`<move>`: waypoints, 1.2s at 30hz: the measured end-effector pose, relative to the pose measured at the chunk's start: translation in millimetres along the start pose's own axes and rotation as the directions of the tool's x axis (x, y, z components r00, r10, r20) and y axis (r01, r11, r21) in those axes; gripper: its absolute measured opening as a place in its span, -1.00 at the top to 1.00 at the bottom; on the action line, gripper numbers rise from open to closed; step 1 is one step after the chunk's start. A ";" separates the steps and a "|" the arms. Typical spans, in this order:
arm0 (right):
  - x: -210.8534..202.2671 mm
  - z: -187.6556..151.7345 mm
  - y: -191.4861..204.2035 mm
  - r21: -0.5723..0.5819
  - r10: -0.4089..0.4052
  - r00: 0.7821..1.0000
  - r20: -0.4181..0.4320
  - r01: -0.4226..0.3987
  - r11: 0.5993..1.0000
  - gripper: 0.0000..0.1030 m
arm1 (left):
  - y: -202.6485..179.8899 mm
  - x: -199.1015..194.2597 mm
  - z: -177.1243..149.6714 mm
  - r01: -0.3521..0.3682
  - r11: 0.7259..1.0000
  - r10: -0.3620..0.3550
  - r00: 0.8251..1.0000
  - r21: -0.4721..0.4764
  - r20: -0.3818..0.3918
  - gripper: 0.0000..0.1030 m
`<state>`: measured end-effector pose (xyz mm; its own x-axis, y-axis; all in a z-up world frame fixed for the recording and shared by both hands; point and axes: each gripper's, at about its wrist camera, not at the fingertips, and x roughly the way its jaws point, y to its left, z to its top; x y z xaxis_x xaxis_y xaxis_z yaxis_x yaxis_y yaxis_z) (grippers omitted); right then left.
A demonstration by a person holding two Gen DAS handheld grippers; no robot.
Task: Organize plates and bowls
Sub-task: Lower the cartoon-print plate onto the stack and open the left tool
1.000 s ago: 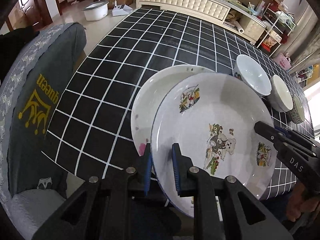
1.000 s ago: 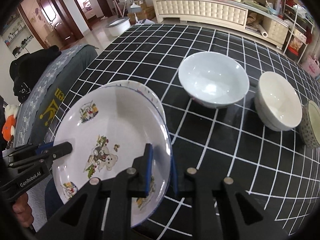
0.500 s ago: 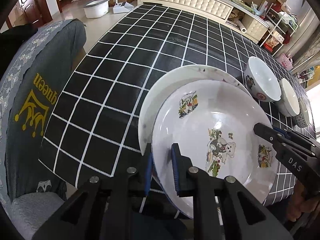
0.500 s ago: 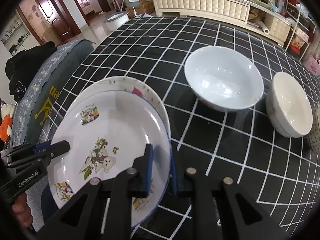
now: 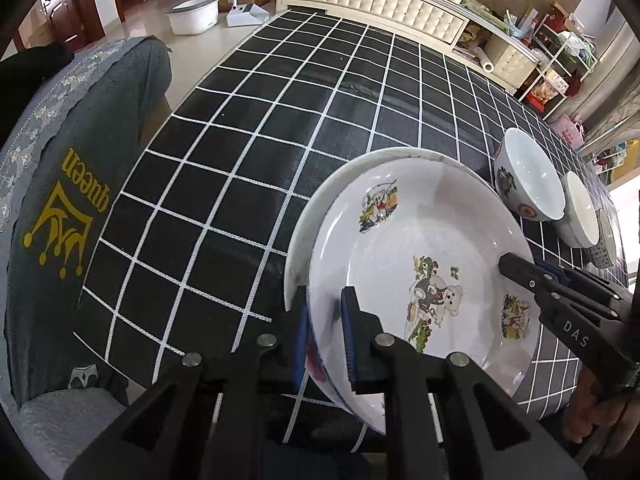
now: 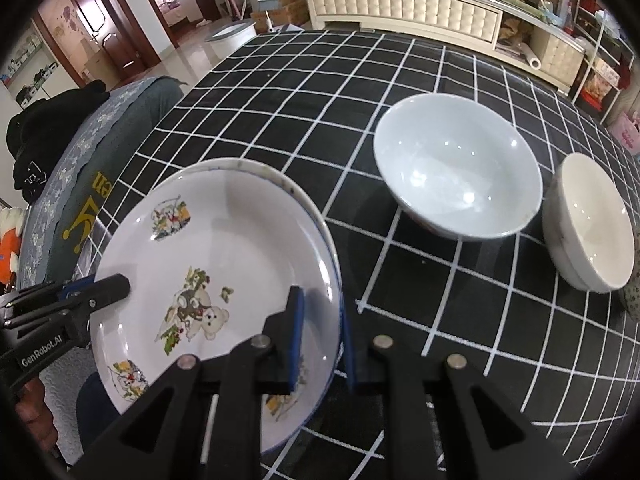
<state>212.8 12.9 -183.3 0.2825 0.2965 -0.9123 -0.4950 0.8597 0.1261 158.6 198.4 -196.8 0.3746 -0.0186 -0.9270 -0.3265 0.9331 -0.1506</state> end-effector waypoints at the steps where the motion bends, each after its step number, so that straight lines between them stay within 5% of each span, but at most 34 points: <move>1: -0.9 -0.7 2.0 -0.010 -0.013 1.000 0.002 0.013 1.000 0.59 | -0.7 -1.2 -0.6 -0.006 1.000 0.006 1.000 0.004 0.004 0.72; 4: -2.2 -3.4 4.8 -0.025 -0.029 1.000 -0.001 0.029 0.999 0.58 | -3.1 -6.7 -3.0 -0.031 0.999 0.031 0.999 0.019 0.024 0.72; 8: -4.1 -6.1 3.4 -0.013 -0.032 0.999 -0.012 0.032 0.999 0.32 | -4.2 -19.3 -6.6 -0.087 0.995 0.085 0.995 0.040 0.061 0.38; 11: -8.9 -9.0 -0.3 0.015 -0.033 0.999 -0.003 0.033 0.999 0.02 | -4.6 -29.7 -7.4 -0.068 0.997 0.065 0.995 0.036 0.075 0.25; 16: -27.2 -12.6 -3.1 0.027 -0.017 0.999 0.034 0.016 1.000 -0.15 | -18.1 -45.6 -8.5 -0.046 0.997 0.038 0.993 0.068 0.113 0.17; 19: -41.3 -13.4 -7.4 0.035 -0.013 0.998 0.064 0.011 0.999 -0.24 | -33.5 -57.1 -9.6 -0.036 0.994 0.022 0.990 0.102 0.137 -0.09; 36: -132.6 4.2 -50.8 0.028 -0.027 0.976 0.217 0.021 0.999 -0.27 | -116.1 -108.2 10.8 0.054 0.965 -0.109 0.972 0.258 0.207 -0.16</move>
<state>203.9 -68.3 -67.1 0.4671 0.3563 -0.8093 -0.4659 0.8770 0.1172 165.4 95.9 -75.3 0.5792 -0.0458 -0.8139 -0.0712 0.9918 -0.1065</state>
